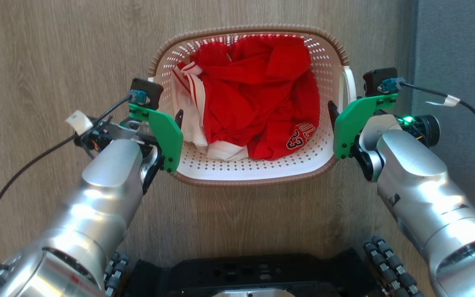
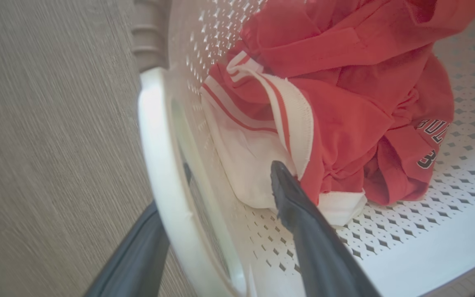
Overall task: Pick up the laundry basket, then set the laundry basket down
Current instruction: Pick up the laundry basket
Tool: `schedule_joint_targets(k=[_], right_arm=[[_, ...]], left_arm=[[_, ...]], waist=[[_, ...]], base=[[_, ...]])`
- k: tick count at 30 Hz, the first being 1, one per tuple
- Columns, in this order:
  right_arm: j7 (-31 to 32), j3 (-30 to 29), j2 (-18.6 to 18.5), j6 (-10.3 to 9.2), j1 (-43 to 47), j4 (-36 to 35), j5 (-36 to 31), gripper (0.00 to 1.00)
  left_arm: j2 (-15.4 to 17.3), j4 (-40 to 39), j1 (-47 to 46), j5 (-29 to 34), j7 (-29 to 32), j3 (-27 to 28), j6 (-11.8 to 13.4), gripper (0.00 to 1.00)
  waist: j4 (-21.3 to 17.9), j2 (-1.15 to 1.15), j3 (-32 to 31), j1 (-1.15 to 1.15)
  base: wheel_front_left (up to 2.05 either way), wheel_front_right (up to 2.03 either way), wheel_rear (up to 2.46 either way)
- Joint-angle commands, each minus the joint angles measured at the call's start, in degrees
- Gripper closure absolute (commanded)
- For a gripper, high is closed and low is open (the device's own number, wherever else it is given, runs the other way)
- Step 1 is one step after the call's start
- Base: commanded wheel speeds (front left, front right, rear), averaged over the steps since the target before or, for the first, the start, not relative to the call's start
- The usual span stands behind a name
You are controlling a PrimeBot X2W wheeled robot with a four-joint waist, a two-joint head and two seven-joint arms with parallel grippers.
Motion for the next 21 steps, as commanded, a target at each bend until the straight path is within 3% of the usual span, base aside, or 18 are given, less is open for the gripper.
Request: schedule_joint_targets(k=[1,21], right_arm=[[0.31,1.42,0.72,0.39,1.32,-0.22,1.03,0.0],[-0.57,5.96,0.72,0.39,-3.83,4.1,5.1,0.0]], left_arm=[[1.14,-0.45,-0.2,-0.9,0.78,-0.29,-0.23,0.0],[1.14,-0.87,-5.1,-7.37,2.59,-7.94,1.12,0.0]], waist=[[0.15,0.0,0.78,0.0],[1.76,0.0,5.6,0.0]], base=[[0.0,0.0,0.0],[0.0,0.0,0.0]])
